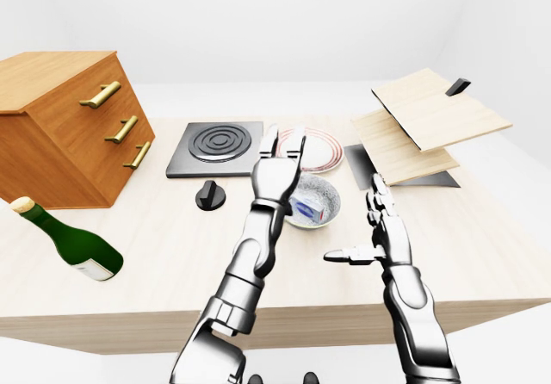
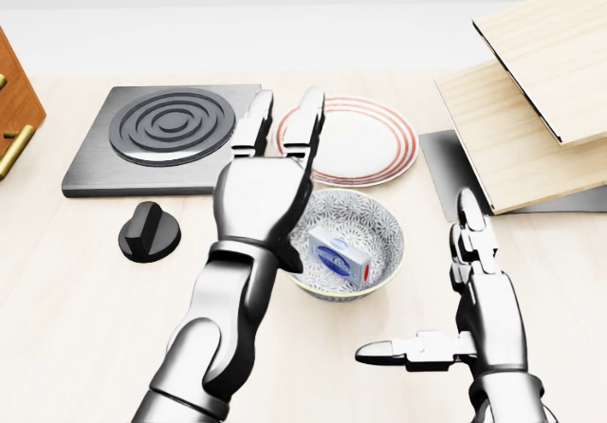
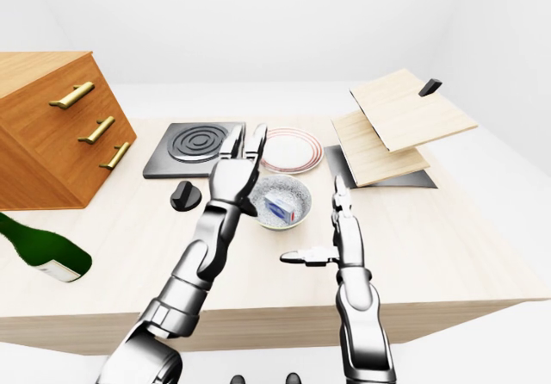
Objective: Pick up the cream cheese and put it in the bowl.
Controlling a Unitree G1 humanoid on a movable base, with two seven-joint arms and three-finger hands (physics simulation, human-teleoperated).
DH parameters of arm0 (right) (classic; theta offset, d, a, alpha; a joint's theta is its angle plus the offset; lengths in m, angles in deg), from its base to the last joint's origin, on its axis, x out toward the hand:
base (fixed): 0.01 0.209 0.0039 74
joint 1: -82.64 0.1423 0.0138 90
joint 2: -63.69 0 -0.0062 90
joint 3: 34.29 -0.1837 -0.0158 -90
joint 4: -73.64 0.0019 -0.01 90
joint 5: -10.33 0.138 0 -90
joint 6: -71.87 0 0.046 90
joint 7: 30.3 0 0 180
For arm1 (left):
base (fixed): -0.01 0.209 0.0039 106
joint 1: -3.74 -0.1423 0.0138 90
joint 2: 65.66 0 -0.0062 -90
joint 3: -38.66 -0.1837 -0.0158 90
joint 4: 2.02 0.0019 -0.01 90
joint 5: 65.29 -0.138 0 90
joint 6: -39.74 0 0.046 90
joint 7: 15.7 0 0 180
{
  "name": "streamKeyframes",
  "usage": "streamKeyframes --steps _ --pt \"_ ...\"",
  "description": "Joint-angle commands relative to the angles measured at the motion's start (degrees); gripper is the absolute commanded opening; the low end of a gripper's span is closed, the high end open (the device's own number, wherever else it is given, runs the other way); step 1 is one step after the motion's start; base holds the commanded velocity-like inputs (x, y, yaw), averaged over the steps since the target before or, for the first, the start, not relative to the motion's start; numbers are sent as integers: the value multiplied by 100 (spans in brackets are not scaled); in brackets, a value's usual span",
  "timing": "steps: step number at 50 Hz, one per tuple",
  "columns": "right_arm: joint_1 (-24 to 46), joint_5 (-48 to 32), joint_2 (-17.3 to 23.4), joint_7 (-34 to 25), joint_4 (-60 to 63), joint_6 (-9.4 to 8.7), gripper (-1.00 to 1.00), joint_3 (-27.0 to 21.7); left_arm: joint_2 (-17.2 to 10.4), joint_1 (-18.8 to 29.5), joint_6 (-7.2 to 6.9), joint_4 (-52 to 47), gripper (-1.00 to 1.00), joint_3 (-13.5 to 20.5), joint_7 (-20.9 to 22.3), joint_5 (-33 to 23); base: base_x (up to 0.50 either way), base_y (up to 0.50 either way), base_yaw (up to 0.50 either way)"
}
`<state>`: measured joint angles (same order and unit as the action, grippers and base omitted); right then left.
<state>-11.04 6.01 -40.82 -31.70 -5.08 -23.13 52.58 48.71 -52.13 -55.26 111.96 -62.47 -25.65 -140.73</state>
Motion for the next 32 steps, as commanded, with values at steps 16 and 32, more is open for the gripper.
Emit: streamKeyframes --steps 16,32 --pt "-106 -142 -145 -80 2223 0 100 327 -578 -2704 0 -4826 100 181 1806 2770 0 0 0" --pt "-312 -126 -134 -14 3268 0 100 528 -823 -3773 0 -6654 100 293 1945 4369 0 0 0"
